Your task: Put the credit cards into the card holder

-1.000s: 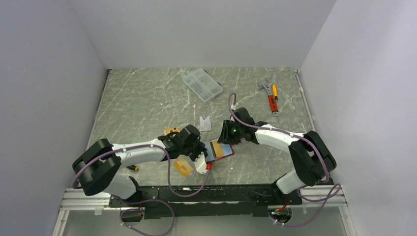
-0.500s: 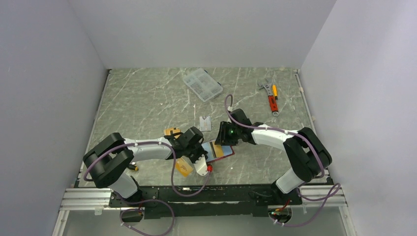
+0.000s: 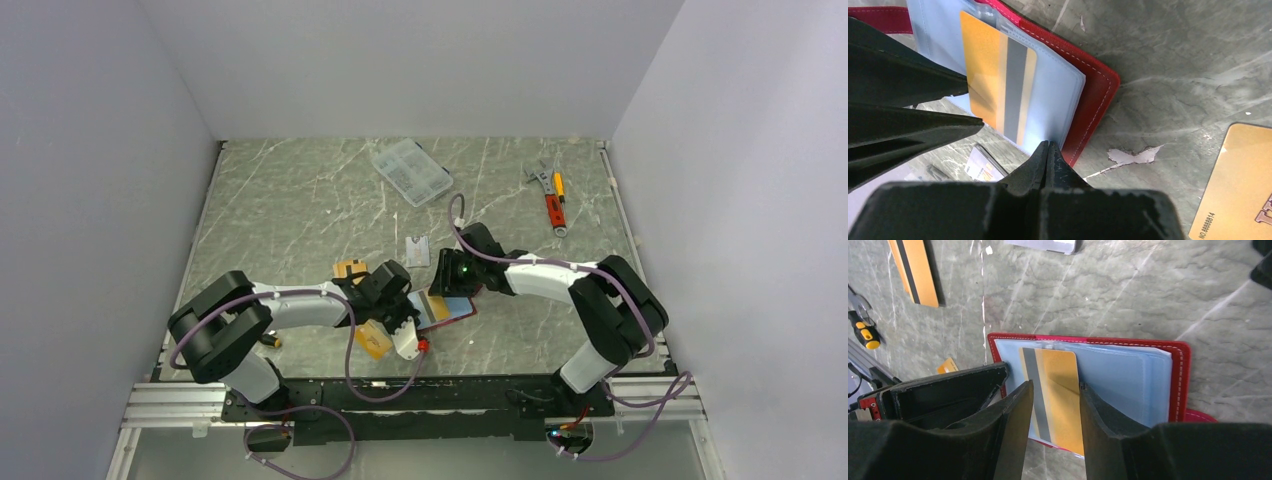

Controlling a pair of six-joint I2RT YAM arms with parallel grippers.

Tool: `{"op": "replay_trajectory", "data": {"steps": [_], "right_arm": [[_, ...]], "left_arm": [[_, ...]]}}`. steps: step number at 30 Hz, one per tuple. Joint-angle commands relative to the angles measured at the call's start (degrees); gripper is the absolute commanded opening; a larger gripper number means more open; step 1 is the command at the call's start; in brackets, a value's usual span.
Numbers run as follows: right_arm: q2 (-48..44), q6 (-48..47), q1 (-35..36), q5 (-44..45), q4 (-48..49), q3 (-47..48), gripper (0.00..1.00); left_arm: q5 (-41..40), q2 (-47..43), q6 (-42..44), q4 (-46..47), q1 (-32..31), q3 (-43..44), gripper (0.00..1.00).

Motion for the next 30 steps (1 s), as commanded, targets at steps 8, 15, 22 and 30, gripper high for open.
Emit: {"op": "replay_trajectory", "data": {"steps": [8, 15, 22, 30], "right_arm": [[1.95, 2.23, 3.68, -0.75, 1.13, 1.22, 0.42], [-1.35, 0.97, 1.84, -1.62, -0.88, 0.62, 0.43], [-3.68, 0.74, 0.22, -0.45, -1.27, -2.72, 0.04], [-1.73, 0.00, 0.54, 1.12, -2.31, -1.30, 0.00]], "left_arm": [[0.70, -1.12, 0.64, -0.25, 0.22, -2.59, 0.01], [0.49, -2.53, -1.18, -0.33, 0.28, -2.55, 0.01], [0.20, -4.03, -1.68, -0.49, 0.46, -3.34, 0.01], [0.32, -4.09, -1.63, -0.12, 0.48, -3.35, 0.01]]}}
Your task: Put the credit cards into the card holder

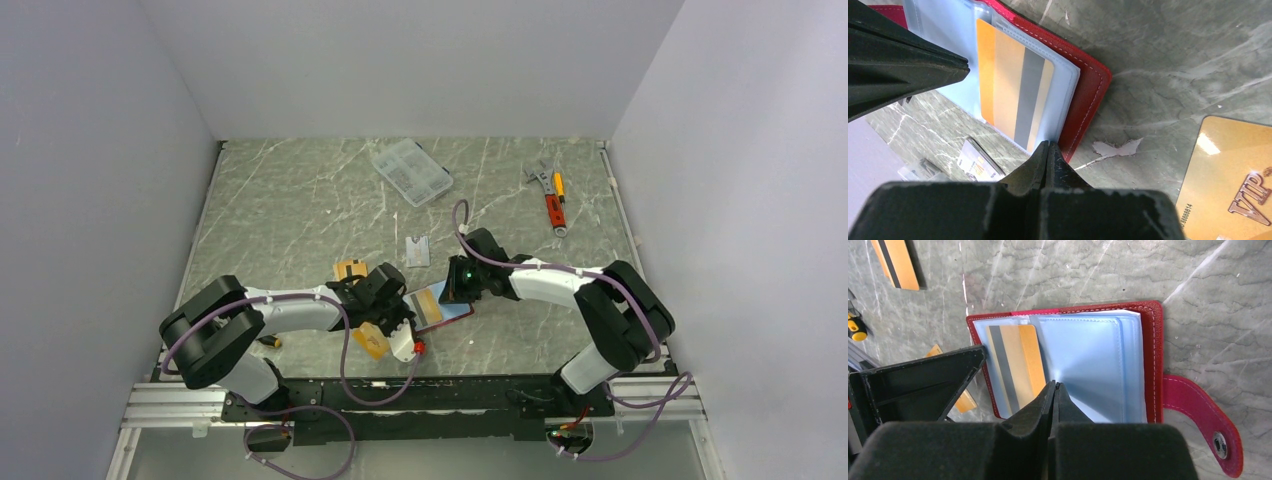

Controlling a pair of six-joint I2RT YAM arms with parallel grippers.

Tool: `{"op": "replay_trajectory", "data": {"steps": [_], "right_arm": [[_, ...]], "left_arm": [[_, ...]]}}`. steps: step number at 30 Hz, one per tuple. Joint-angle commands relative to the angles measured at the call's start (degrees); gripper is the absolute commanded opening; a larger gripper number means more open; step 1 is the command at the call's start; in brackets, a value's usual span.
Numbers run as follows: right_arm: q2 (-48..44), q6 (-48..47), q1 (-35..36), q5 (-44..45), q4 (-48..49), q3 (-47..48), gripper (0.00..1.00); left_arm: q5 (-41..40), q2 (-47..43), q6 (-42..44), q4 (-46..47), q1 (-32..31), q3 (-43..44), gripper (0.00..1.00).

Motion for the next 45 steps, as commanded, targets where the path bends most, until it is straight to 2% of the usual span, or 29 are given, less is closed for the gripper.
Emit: {"op": "replay_trajectory", "data": {"steps": [1, 13, 17, 24, 35, 45], "right_arm": [[0.87, -0.54, 0.58, 0.93, -0.03, 1.28, 0.00], [4.40, 1.05, 6.18, 0.73, 1.02, 3.67, 0.00], [4.98, 0.86, 7.03, 0.48, 1.08, 4.13, 0.00], [3.26, -2.53, 4.34, 2.32, -3.47, 6.05, 0.00], [5.24, -3.44, 3.57, 3.36, -3.70, 9.47, 0.00], [8.02, -1.87, 5.07, 1.49, -1.17, 9.94, 0.00]], "left_arm": [[0.53, -1.44, -0.51, -1.10, 0.25, -0.52, 0.00], [0.88, -1.14, -0.22, -0.57, 0.23, -0.83, 0.01], [0.73, -1.42, -0.08, -0.56, 0.19, -1.02, 0.03], [-0.18, -2.98, -0.69, -1.06, 0.58, -0.73, 0.11], [0.02, -6.02, -3.94, -3.76, 0.83, 1.11, 0.09], [-0.23, -5.82, 1.60, -4.74, 3.89, -2.42, 0.09]]}}
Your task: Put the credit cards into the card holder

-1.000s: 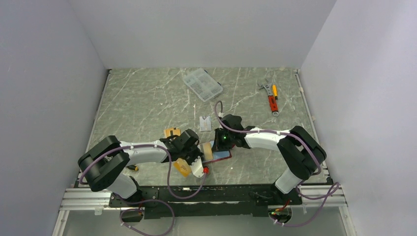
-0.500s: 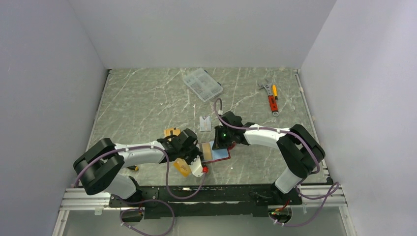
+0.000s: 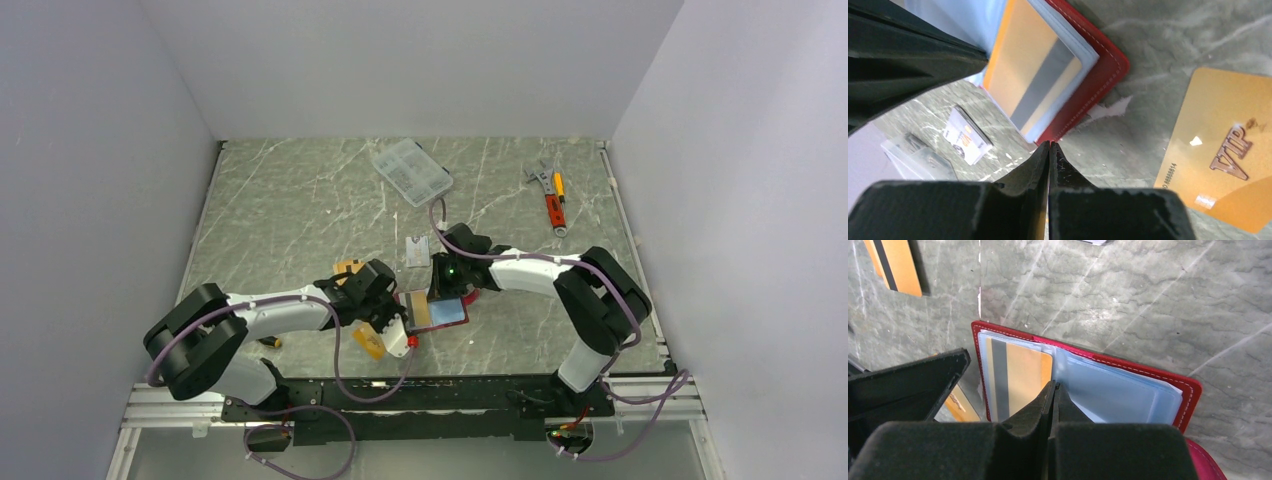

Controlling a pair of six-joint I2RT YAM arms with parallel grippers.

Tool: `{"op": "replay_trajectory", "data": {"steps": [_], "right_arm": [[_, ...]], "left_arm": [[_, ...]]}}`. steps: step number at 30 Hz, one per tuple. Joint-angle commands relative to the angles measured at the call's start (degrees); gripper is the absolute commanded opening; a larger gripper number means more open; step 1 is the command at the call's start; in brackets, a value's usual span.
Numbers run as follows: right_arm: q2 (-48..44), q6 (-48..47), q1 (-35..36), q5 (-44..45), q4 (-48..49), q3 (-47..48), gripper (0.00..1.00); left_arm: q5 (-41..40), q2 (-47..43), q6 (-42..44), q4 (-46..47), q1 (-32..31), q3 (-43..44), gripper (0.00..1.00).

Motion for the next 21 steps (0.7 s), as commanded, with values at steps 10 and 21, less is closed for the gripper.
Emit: {"op": "replay_trajectory", "data": {"steps": [10, 21], "right_arm": [[1.33, 2.43, 3.42, -1.38, 3.17, 2.08, 0.00], [-5.72, 1.56, 0.54, -0.36, 0.29, -2.11, 0.00]], "left_arm": [[2.00, 2.29, 4.52, 1.99, 1.89, -1.22, 0.08], [1.78, 1.26, 2.86, 0.30, 1.89, 0.11, 0.07]]}}
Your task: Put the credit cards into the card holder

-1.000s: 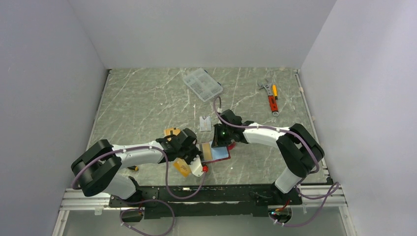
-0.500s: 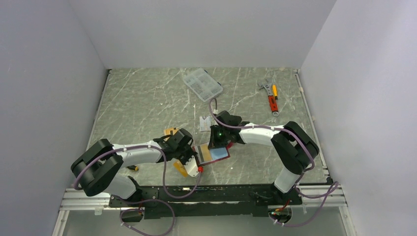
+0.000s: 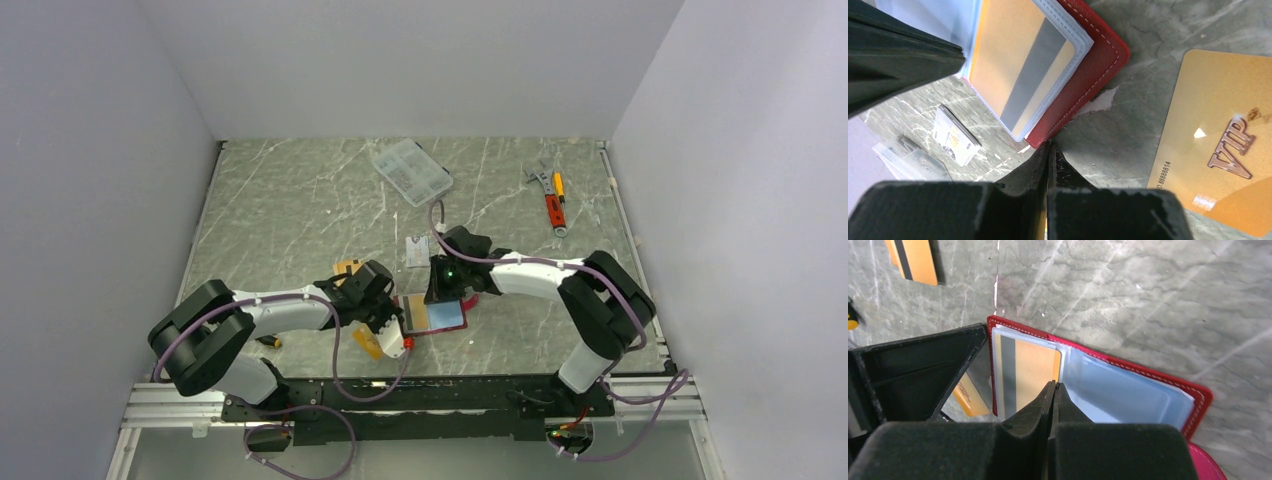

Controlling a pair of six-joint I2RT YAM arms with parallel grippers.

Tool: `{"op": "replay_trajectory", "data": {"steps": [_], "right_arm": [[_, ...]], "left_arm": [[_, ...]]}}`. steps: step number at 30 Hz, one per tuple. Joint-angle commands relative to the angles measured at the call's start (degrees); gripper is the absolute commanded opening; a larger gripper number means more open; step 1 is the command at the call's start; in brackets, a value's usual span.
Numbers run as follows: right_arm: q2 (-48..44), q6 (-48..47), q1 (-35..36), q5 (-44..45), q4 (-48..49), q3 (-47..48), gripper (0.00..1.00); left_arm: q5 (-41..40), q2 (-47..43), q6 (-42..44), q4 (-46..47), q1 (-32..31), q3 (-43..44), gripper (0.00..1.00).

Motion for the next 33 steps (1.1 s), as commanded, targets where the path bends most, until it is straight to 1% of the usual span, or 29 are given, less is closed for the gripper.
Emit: {"op": "replay_trajectory", "data": {"steps": [1, 5, 13, 18, 21, 26, 27, 30, 32, 33], "right_arm": [[-5.65, 0.16, -1.26, 0.22, -0.74, -2.09, 0.00], [-4.84, 0.57, -1.11, -0.07, -0.24, -2.75, 0.00], [-1.76, 1.06, 1.61, -0.19, 0.40, -2.12, 0.00], [-2.90, 1.04, 2.36, -0.11, -0.81, -1.18, 0.00], [-5.13, -0.36, 0.62, 0.29, -4.14, -0.25, 0.00], [-11.53, -4.54, -7.07, 0.72, -9.94, 1.46, 0.00], [-12.50, -5.39, -8.67, 0.98, -10.79, 2.23, 0.03], [-12.75, -7.08, -12.64, 1.08, -11.24, 4.97, 0.20], [-11.08, -7.28, -14.47, 0.22, -10.07, 7.01, 0.28], [-9.81, -7.24, -15.25, -0.34, -9.30, 8.05, 0.30]], "left_arm": [[2.08, -0.68, -1.68, -2.58, 0.01, 2.79, 0.07], [2.50, -1.09, -5.17, -6.71, -0.02, 6.79, 0.08], [2.58, 0.62, -1.80, -3.84, -0.58, 4.71, 0.08], [2.10, 1.54, -2.53, -4.27, -0.49, 6.42, 0.08], [1.90, 1.35, -4.60, -7.09, 0.56, 9.23, 0.08], [2.62, 2.14, -13.91, -17.66, 5.69, 18.47, 0.10], [2.71, 2.68, -16.76, -20.08, 6.76, 20.92, 0.11], [4.21, 4.74, -28.22, -26.72, 10.17, 27.76, 0.11], [5.29, 6.98, -37.00, -29.47, 12.15, 33.00, 0.12], [5.72, 8.36, -41.03, -30.48, 12.97, 34.58, 0.12]]}}
